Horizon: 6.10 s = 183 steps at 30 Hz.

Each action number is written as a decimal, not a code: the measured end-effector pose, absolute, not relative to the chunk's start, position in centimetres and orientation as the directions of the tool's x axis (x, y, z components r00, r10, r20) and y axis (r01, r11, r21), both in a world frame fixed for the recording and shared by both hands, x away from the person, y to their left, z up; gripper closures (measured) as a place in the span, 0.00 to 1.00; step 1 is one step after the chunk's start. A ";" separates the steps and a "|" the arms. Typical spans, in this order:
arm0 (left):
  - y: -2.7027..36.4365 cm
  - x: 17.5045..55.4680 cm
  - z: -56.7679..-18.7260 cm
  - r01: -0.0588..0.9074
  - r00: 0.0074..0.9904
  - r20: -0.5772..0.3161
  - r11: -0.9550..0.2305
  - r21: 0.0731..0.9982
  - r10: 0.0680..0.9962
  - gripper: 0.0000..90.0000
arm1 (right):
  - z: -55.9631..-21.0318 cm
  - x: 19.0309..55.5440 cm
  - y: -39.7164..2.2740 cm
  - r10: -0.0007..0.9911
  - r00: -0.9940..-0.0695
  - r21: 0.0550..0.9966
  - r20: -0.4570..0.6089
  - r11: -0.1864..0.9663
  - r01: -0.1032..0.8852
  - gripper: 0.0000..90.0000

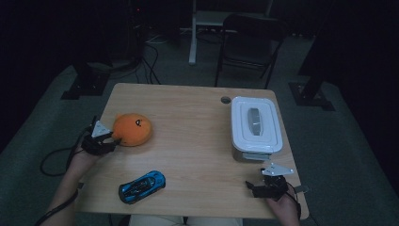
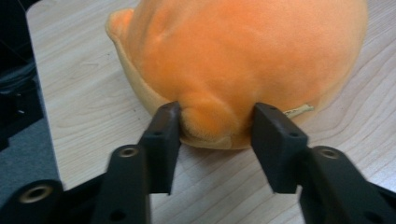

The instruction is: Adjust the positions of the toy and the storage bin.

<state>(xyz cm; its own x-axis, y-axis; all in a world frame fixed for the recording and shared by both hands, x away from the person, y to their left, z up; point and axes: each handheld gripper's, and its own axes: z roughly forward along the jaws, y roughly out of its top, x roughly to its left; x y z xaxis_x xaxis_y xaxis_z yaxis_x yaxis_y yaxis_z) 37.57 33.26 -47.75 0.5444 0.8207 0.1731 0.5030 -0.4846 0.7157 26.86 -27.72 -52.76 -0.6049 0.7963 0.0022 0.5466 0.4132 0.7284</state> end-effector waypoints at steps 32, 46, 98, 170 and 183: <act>26.4 30.3 -45.6 0.576 0.561 0.059 -0.441 0.689 0.826 0.94 | -52.8 26.9 -27.7 0.799 -0.601 0.729 0.002 0.410 0.548 0.17; 25.6 27.0 -44.5 0.595 0.597 -0.017 -0.428 0.680 0.802 0.93 | -52.8 26.9 -27.7 0.799 -0.601 0.730 0.002 0.410 0.547 0.17; 10.5 34.6 -45.3 0.440 0.752 -0.022 -0.477 0.761 0.658 0.00 | -52.0 27.3 -35.2 0.954 -0.294 0.763 -0.049 0.226 0.606 0.14; 0.5 43.9 -46.8 0.459 0.730 0.054 -0.547 0.700 0.681 0.00 | -50.8 39.2 -31.8 0.947 -0.321 0.824 0.026 0.161 0.543 0.28; 4.8 41.6 -46.6 0.466 0.715 0.083 -0.561 0.684 0.695 0.00 | -50.4 39.0 -27.8 0.905 -0.424 0.824 0.020 0.225 0.519 0.29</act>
